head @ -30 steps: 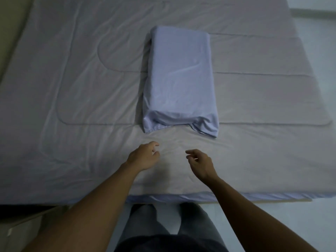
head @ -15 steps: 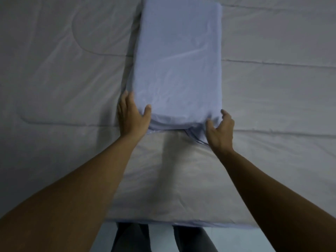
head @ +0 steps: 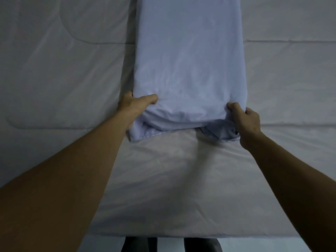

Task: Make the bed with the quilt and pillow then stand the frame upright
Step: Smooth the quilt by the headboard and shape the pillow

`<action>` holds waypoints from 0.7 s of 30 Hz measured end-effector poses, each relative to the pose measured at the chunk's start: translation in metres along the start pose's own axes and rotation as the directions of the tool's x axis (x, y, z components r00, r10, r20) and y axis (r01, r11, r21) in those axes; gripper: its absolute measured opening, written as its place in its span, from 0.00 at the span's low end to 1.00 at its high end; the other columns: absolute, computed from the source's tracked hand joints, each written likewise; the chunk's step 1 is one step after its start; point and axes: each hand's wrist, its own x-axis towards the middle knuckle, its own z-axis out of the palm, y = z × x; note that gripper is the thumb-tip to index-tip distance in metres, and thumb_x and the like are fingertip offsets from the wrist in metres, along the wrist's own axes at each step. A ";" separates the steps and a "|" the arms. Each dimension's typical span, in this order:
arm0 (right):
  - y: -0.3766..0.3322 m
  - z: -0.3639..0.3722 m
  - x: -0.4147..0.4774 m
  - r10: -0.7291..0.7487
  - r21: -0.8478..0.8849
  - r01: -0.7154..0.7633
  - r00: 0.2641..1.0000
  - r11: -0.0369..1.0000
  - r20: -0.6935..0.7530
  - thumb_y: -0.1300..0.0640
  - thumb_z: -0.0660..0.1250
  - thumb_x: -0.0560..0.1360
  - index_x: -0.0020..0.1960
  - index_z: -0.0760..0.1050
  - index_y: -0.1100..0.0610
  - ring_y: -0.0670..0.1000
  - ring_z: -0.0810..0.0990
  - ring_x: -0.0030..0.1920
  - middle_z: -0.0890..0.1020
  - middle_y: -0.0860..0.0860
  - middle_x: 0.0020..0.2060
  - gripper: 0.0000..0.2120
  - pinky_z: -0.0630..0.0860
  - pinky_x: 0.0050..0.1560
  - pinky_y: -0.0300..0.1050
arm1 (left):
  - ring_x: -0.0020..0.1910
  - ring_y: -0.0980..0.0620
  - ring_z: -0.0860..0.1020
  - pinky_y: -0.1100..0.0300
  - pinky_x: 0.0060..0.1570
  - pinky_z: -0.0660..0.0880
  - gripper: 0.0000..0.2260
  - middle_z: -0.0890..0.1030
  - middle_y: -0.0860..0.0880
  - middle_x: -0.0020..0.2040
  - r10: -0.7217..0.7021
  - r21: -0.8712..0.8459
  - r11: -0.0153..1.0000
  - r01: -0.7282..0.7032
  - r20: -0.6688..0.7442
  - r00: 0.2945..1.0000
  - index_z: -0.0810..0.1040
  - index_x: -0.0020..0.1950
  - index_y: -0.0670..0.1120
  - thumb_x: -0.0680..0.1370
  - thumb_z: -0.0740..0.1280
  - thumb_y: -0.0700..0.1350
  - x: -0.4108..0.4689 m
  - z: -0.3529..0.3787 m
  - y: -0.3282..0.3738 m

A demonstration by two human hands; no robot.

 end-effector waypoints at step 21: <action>0.104 -0.081 -0.199 0.002 -0.157 -0.010 0.999 0.988 -0.051 0.39 0.64 0.68 0.44 0.76 0.59 0.58 0.77 0.42 0.80 0.55 0.40 0.21 0.72 0.41 0.49 | 0.70 0.45 0.72 0.49 0.68 0.70 0.58 0.69 0.48 0.74 -0.099 0.105 0.991 0.084 0.150 0.984 0.62 0.76 0.45 0.54 0.80 0.67 -0.172 -0.059 -0.124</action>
